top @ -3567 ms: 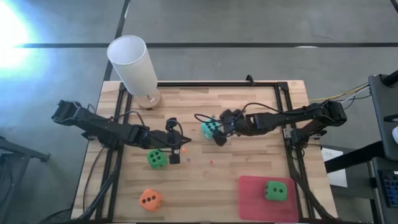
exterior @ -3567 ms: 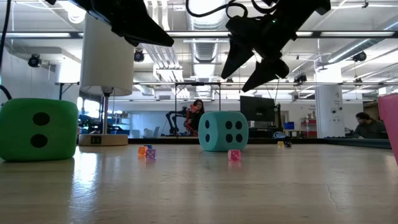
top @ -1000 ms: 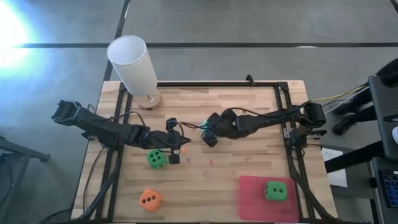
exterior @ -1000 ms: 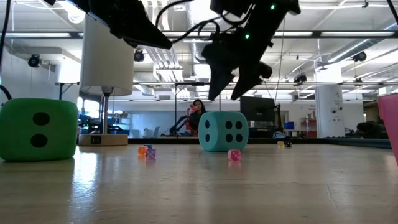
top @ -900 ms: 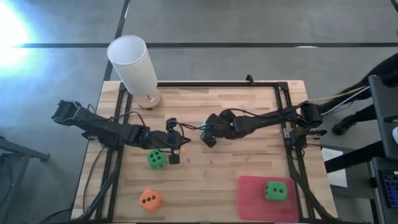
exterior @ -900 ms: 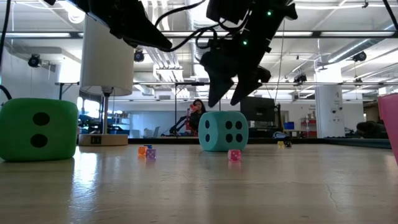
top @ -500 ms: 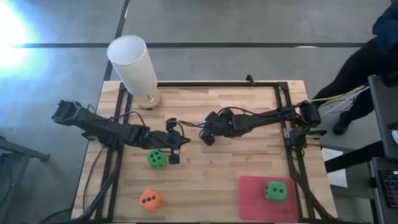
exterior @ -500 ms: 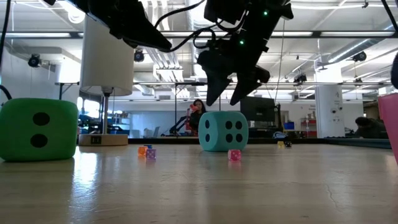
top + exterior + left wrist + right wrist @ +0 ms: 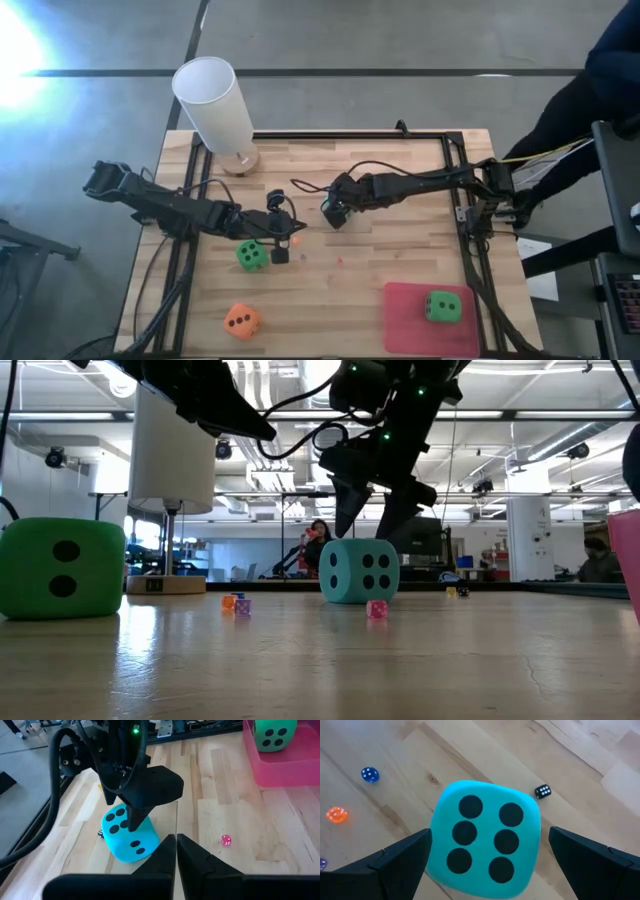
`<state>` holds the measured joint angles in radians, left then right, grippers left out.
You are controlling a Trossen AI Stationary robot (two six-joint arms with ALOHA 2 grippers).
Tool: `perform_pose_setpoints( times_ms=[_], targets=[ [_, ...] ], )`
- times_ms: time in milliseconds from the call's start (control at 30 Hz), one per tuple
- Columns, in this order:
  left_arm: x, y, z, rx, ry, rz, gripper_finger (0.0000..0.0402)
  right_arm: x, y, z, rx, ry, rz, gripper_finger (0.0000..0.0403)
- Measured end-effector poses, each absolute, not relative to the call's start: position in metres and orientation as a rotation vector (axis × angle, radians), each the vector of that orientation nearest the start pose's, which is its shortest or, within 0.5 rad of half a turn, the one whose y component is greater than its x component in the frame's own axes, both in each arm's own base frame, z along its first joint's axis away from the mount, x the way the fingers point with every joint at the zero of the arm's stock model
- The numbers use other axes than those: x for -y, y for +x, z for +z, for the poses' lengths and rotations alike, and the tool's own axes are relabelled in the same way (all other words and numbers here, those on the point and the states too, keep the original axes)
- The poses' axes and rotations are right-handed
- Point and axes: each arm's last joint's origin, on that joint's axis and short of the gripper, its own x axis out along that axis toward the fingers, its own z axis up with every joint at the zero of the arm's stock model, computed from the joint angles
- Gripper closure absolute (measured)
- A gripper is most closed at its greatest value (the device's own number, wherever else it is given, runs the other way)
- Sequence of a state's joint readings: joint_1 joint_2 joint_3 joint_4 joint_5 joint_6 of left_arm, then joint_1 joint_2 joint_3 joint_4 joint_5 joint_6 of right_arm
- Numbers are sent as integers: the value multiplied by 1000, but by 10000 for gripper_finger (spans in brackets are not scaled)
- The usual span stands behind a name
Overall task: Pick & Place Dice
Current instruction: Put the large blue die into the bin
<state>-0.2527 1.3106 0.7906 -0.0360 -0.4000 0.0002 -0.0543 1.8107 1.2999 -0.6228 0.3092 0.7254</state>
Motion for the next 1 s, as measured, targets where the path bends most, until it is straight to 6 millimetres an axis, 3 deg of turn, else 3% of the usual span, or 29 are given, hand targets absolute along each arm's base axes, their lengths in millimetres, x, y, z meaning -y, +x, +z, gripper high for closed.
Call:
perform_pose_setpoints(
  times_ms=[1000],
  targets=[
    [58, 269, 239, -529, 179, 144, 382, 29, 367, 203, -952, 493, -679, 3]
  ],
)
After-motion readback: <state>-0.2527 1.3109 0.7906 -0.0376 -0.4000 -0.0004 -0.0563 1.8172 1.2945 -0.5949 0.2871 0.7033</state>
